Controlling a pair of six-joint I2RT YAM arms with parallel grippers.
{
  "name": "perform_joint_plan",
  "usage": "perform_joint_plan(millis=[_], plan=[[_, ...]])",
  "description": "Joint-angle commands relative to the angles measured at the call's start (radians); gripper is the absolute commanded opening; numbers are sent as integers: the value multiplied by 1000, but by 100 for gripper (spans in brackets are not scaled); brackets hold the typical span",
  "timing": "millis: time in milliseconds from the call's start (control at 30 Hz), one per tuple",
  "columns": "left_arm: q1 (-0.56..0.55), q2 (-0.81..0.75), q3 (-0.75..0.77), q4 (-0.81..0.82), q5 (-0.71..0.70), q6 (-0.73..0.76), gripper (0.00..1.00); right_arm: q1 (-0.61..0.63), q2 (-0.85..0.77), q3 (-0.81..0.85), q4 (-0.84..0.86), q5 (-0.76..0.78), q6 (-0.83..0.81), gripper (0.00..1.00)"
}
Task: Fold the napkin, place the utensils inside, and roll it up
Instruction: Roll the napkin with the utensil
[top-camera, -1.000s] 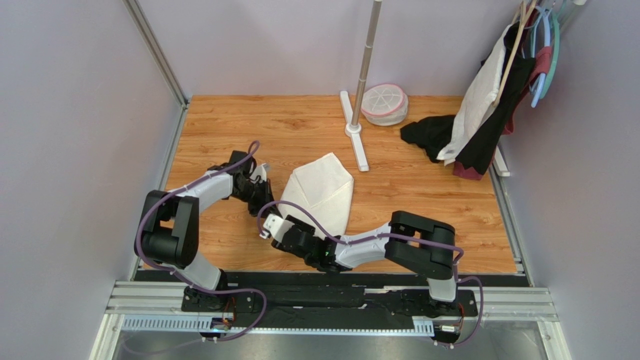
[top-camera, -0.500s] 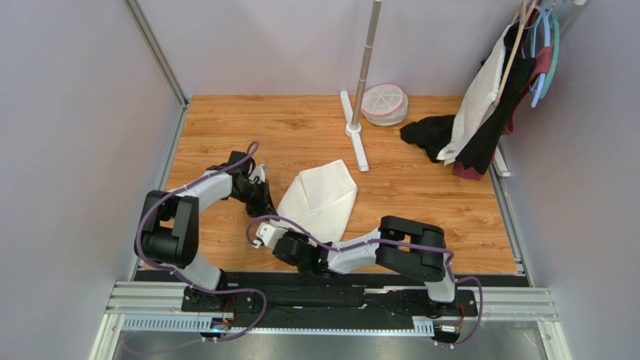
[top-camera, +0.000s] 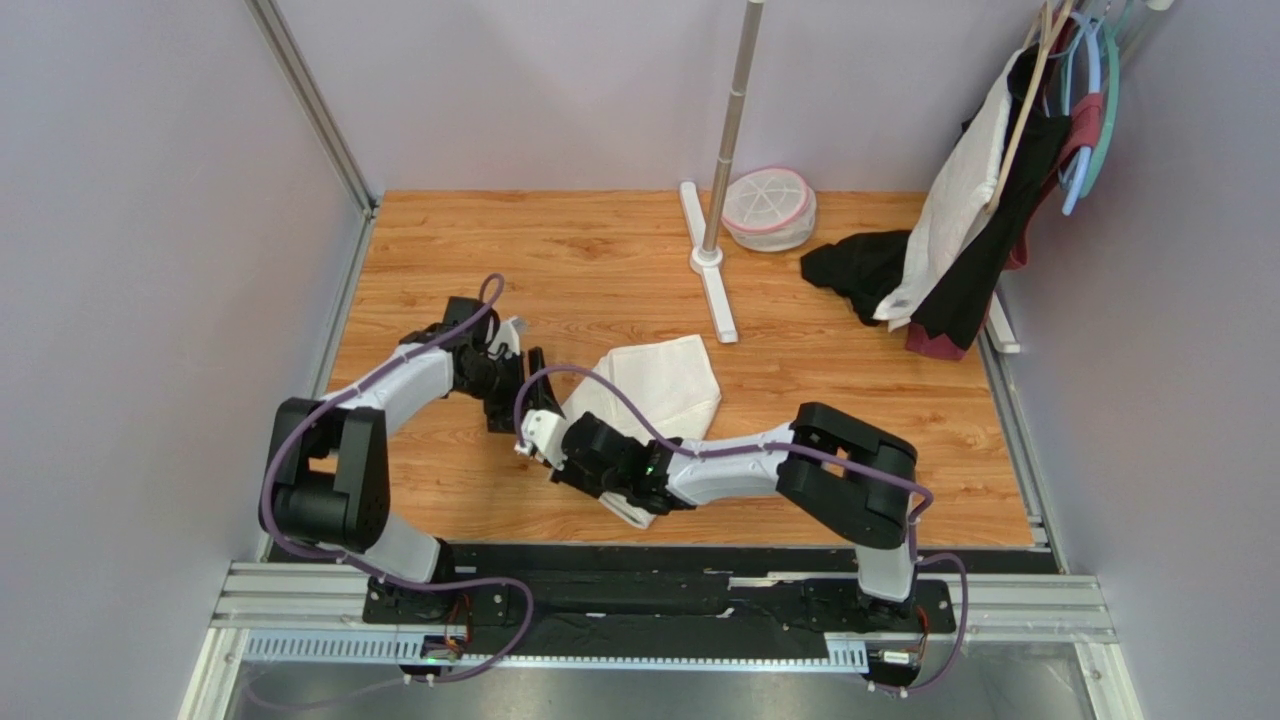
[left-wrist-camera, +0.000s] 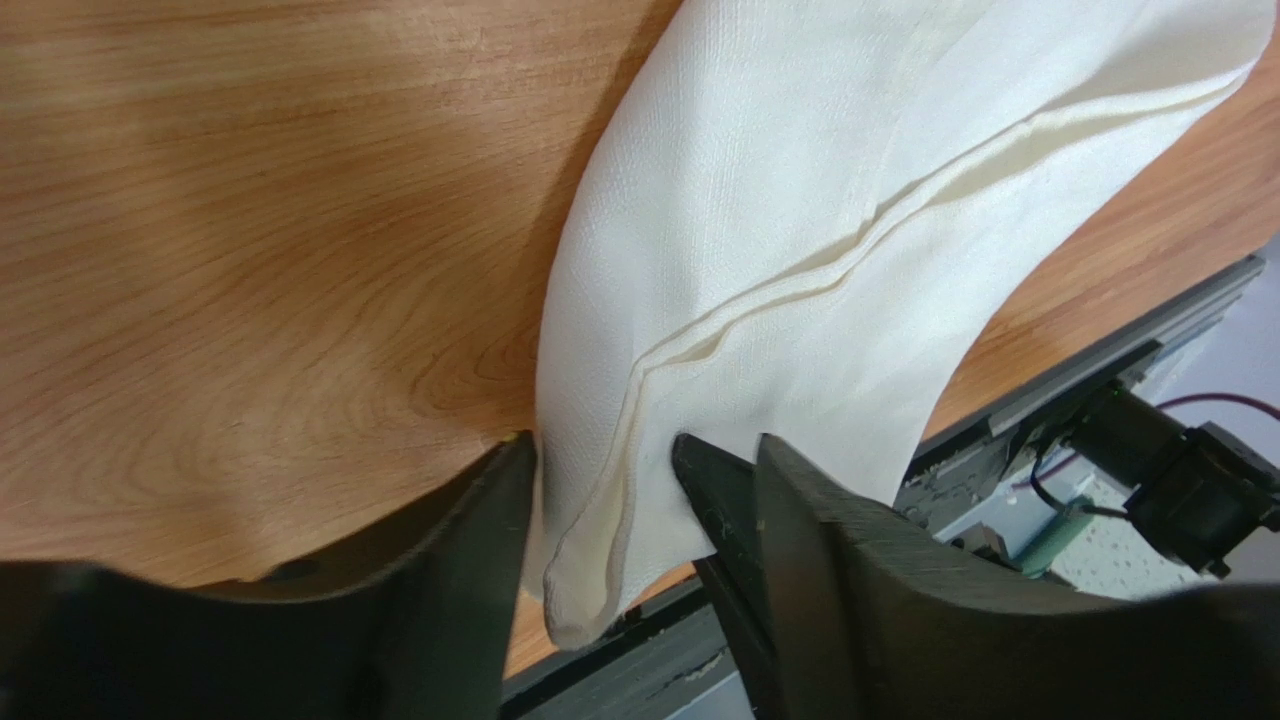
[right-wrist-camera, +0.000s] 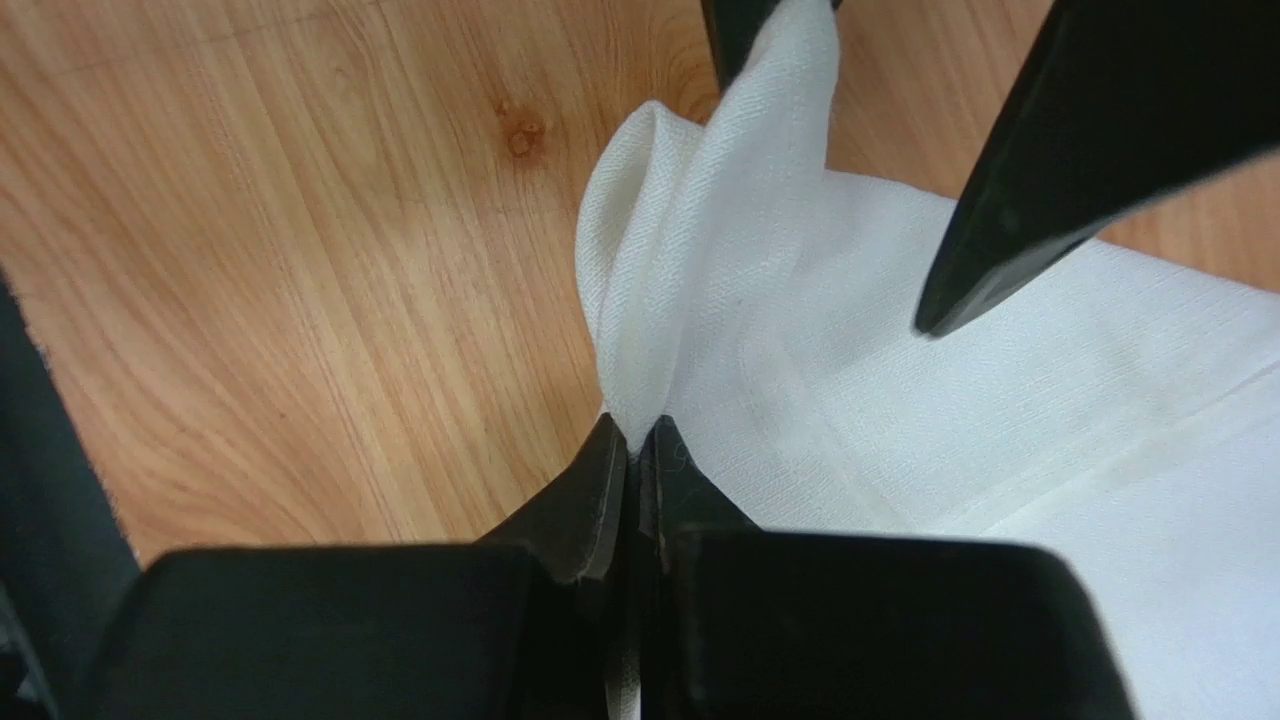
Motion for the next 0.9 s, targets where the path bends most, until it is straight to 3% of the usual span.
perform_joint_plan(millis=[0, 233, 433, 633, 867], plan=[[33, -135, -12, 19, -74, -21, 74, -82, -57, -48, -88, -319, 135, 0], [47, -319, -64, 25, -223, -107, 76, -222, -67, -56, -62, -619, 239, 0], [43, -534, -297, 264, -260, -274, 76, -331, -12, -36, -33, -828, 319, 0], [-5, -694, -440, 458, -209, -226, 76, -403, 71, 26, -62, -931, 360, 0], [-90, -565, -435, 570, -184, -173, 76, -455, 159, 89, -142, -982, 368, 0]])
